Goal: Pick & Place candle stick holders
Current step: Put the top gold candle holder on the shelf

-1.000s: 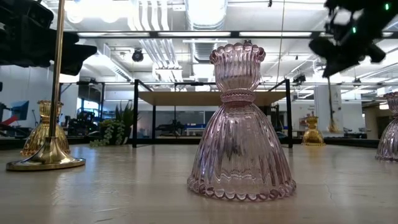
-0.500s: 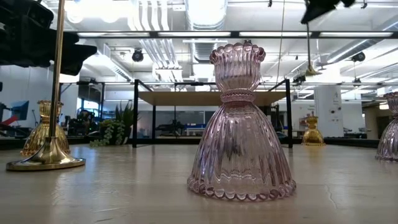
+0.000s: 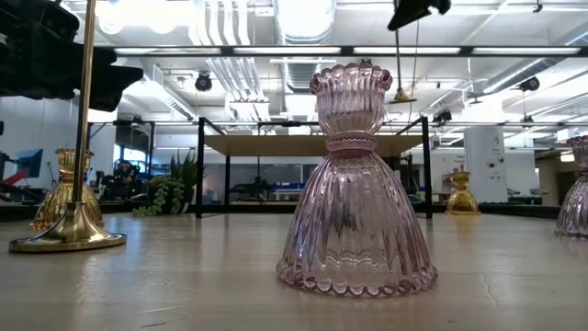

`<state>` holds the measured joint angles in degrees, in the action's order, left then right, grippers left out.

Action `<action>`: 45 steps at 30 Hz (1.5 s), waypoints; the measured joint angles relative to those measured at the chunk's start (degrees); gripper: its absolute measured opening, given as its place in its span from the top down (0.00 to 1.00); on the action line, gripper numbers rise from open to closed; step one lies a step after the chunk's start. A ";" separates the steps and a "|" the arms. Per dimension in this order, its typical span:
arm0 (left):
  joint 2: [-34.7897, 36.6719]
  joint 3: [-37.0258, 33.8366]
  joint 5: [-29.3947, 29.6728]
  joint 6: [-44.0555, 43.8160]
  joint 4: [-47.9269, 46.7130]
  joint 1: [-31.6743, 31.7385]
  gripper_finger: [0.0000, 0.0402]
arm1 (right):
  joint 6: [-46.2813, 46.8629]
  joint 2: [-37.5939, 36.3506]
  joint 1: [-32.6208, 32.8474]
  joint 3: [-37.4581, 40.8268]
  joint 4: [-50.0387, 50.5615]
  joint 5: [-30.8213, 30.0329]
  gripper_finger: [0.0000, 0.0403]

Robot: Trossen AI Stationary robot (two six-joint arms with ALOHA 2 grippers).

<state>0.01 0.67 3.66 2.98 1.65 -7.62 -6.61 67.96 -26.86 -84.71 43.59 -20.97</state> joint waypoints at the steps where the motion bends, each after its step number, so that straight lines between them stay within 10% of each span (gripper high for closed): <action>1: 0.00 0.00 0.00 -0.01 0.00 -0.01 0.39 | -0.49 0.77 -1.28 -0.57 -0.18 1.19 0.97; 22: 0.00 0.00 0.00 -0.02 0.00 -0.01 0.39 | -3.32 15.66 -20.69 -4.67 -8.69 32.52 0.97; 45: 0.00 0.00 0.00 -0.02 0.00 -0.02 0.39 | -4.15 18.80 -24.23 -2.40 -8.83 36.14 0.97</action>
<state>0.01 0.67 3.66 2.96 1.65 -7.64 -10.76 86.76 -51.09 -87.11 34.76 15.17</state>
